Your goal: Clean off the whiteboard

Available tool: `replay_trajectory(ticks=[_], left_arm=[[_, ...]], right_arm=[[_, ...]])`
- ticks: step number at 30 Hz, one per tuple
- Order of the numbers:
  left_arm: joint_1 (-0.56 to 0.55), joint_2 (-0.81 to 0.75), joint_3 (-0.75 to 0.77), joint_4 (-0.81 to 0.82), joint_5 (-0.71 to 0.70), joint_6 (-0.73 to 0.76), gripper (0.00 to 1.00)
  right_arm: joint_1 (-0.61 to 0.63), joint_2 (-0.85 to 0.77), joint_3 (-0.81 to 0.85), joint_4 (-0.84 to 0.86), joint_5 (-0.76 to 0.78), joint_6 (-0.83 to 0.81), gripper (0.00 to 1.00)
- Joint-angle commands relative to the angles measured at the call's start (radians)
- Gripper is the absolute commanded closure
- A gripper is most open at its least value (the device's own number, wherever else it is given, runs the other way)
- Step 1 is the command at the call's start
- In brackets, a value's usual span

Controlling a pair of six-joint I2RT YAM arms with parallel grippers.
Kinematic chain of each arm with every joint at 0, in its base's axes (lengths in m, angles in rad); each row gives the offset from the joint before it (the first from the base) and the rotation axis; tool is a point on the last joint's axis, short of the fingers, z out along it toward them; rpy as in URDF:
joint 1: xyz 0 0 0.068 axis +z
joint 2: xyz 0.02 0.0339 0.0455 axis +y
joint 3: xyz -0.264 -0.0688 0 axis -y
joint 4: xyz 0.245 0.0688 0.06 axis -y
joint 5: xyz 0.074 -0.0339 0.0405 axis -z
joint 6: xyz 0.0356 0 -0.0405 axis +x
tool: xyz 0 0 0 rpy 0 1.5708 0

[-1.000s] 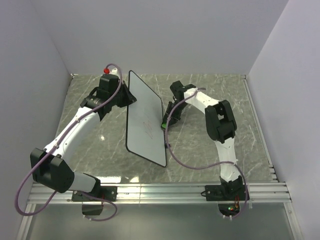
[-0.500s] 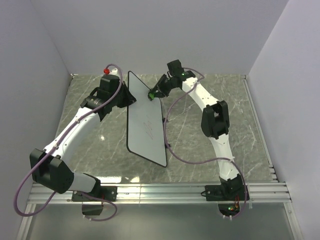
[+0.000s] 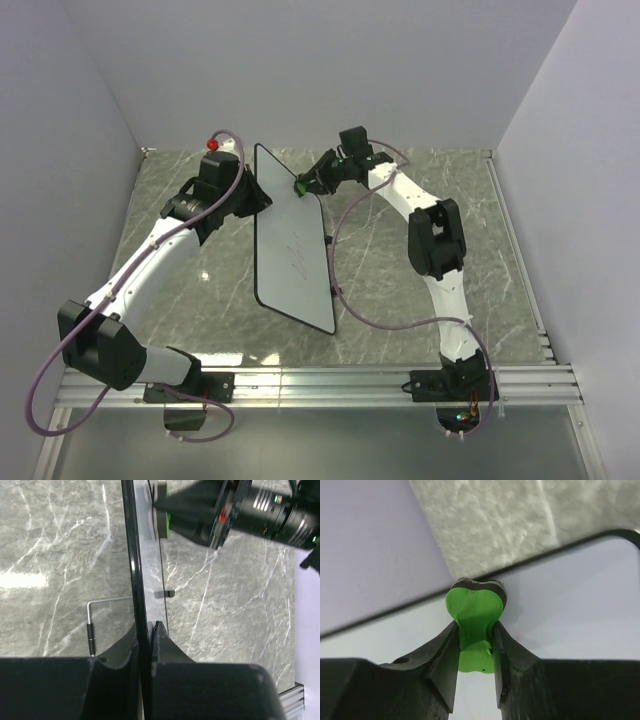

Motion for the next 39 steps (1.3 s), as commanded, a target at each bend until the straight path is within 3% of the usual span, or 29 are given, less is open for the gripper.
replay_trajectory(ticks=[1, 7, 18, 21, 30, 35, 39], left_arm=[[-0.176, 0.175, -0.135, -0.161, 0.206, 0.324, 1.00], [-0.176, 0.192, -0.137, -0.146, 0.221, 0.327, 1.00], [-0.176, 0.201, -0.131, -0.152, 0.223, 0.332, 1.00], [-0.176, 0.197, -0.135, -0.153, 0.218, 0.327, 1.00], [-0.183, 0.200, -0.120, -0.180, 0.214, 0.326, 1.00], [-0.184, 0.198, -0.123, -0.183, 0.212, 0.324, 1.00], [-0.184, 0.203, -0.119, -0.180, 0.217, 0.321, 1.00]], right_arm=[[0.101, -0.015, -0.247, -0.036, -0.052, -0.092, 1.00], [0.117, -0.073, -0.407, -0.015, -0.072, -0.118, 1.00], [0.177, -0.150, -0.436, -0.039, -0.094, -0.154, 1.00], [0.150, -0.110, -0.388, -0.041, -0.089, -0.140, 1.00], [0.090, 0.085, -0.032, -0.104, -0.059, -0.092, 1.00], [0.091, 0.090, -0.047, -0.055, -0.071, -0.062, 1.00], [0.093, 0.024, -0.203, -0.033, -0.085, -0.097, 1.00]])
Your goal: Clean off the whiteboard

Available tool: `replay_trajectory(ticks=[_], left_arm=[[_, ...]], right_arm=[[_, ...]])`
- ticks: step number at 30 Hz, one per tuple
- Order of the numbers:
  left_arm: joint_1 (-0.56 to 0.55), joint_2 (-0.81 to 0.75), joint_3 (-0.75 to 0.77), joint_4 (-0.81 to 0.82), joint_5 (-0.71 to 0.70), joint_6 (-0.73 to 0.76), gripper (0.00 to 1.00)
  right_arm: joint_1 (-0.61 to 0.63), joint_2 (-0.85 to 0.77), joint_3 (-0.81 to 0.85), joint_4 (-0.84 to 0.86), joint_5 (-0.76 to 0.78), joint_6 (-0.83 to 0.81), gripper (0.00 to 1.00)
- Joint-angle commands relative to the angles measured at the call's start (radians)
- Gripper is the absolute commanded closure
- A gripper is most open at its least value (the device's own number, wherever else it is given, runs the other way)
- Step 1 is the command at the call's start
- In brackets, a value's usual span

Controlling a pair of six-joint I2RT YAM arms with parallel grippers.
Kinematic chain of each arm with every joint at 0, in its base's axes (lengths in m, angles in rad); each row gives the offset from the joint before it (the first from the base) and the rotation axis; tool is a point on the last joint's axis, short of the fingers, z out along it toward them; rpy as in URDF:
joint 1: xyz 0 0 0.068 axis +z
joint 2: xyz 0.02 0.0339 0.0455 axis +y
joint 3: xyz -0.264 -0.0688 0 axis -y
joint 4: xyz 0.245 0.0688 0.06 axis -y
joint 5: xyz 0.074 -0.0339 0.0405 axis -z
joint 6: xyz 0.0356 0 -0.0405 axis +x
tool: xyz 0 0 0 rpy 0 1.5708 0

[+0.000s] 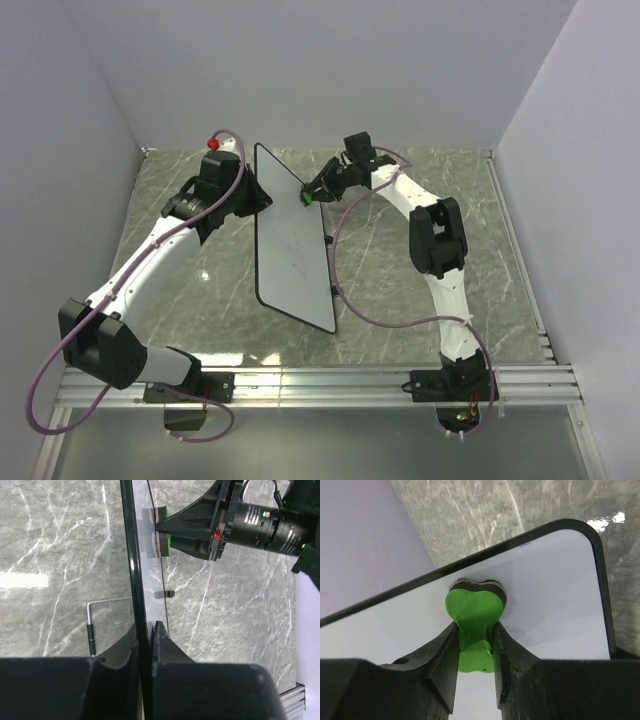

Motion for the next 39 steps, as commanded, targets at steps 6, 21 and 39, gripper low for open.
replay_trajectory(ticks=[6, 21, 39], left_arm=[[-0.180, 0.212, -0.119, -0.153, 0.229, 0.307, 1.00], [-0.180, 0.243, -0.096, -0.162, 0.217, 0.301, 1.00], [-0.180, 0.214, -0.073, -0.205, 0.195, 0.273, 1.00]], right_arm=[[0.157, -0.194, -0.459, 0.049, -0.050, -0.107, 1.00], [0.304, -0.393, -0.428, -0.025, -0.067, -0.231, 1.00], [0.324, -0.450, -0.682, 0.053, 0.000, -0.268, 1.00]])
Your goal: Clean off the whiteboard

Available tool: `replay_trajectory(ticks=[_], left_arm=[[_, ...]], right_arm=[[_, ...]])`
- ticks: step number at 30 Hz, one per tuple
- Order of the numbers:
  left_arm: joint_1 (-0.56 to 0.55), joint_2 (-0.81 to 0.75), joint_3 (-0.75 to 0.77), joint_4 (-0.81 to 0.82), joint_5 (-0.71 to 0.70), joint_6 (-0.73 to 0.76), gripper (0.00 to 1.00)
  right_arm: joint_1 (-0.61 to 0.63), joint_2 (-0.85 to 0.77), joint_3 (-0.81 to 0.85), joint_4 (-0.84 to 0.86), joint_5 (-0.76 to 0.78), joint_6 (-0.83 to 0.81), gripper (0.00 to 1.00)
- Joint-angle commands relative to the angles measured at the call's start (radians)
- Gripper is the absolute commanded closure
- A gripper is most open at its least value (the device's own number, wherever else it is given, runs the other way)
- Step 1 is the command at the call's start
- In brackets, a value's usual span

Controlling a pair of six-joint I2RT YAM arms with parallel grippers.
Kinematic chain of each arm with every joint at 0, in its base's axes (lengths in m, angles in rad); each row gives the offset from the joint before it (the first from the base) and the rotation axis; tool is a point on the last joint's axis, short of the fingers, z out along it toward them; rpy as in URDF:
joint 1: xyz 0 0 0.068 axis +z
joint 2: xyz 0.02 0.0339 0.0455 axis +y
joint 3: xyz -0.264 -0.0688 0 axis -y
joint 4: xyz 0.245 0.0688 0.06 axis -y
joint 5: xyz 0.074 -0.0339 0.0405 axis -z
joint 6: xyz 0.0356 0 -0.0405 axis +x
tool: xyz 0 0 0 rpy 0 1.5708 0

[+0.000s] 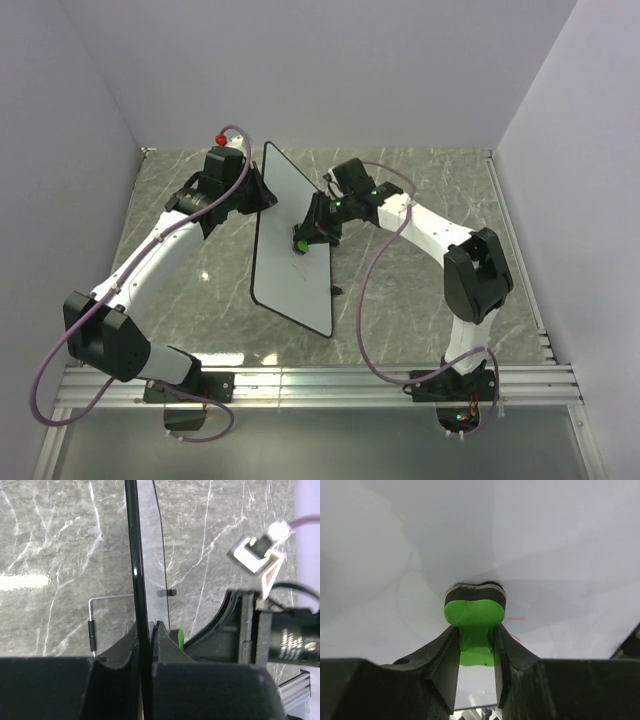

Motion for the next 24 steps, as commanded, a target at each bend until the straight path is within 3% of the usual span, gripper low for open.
replay_trajectory(ticks=[1, 6, 13, 24], left_arm=[[-0.173, 0.172, -0.109, -0.195, 0.144, 0.227, 1.00], [-0.173, 0.163, -0.100, -0.205, 0.132, 0.215, 1.00], [-0.173, 0.121, -0.144, -0.194, 0.124, 0.194, 1.00], [-0.173, 0.112, -0.166, -0.177, 0.118, 0.160, 1.00]], right_arm=[[0.132, 0.069, -0.162, 0.053, -0.010, -0.015, 1.00], [0.121, 0.087, -0.325, 0.113, -0.001, -0.013, 1.00], [0.123, 0.069, -0.303, 0.068, 0.042, -0.049, 1.00], [0.196, -0.034, 0.143, -0.134, 0.091, -0.052, 1.00]])
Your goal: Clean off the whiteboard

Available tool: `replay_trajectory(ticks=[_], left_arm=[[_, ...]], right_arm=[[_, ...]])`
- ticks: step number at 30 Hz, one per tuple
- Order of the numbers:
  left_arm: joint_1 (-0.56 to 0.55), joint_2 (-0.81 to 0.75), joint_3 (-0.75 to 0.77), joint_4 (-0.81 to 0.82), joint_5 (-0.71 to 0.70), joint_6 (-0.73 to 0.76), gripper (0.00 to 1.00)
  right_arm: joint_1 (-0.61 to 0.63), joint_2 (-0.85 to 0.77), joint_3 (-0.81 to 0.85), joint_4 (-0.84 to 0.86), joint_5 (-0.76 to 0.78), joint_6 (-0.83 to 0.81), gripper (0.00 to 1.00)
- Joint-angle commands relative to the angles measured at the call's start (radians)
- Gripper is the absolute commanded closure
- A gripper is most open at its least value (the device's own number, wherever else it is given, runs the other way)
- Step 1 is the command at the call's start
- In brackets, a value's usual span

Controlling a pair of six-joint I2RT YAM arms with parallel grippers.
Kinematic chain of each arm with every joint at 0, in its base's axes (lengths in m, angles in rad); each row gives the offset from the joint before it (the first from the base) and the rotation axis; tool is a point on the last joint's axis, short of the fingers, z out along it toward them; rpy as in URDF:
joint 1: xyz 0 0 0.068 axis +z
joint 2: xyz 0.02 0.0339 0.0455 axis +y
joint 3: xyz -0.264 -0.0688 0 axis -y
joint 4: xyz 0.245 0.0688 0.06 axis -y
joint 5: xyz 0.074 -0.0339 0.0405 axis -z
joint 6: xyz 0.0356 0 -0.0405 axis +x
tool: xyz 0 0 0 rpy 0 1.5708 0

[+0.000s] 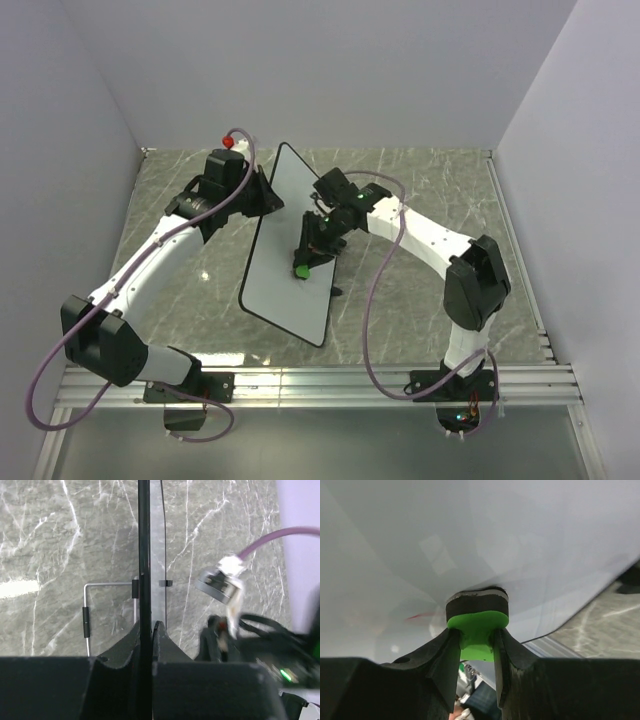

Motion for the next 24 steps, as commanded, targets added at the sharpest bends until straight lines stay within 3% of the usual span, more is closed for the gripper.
replay_trajectory(ticks=[1, 6, 16, 24], left_arm=[[-0.158, 0.140, -0.138, -0.195, 0.044, 0.131, 1.00], [-0.158, 0.141, -0.140, -0.198, 0.039, 0.120, 1.00], [-0.158, 0.127, -0.150, -0.212, 0.031, 0.119, 1.00], [-0.158, 0.127, -0.144, -0.221, 0.028, 0.125, 1.00]], right_arm=[[0.111, 0.006, 0.178, 0.153, 0.007, 0.023, 1.00], [0.128, 0.009, 0.180, 0.151, 0.016, 0.021, 1.00], [0.119, -0.050, -0.172, 0.258, 0.107, 0.021, 1.00], [0.113, -0.011, -0.327, 0.284, 0.184, 0.016, 1.00]])
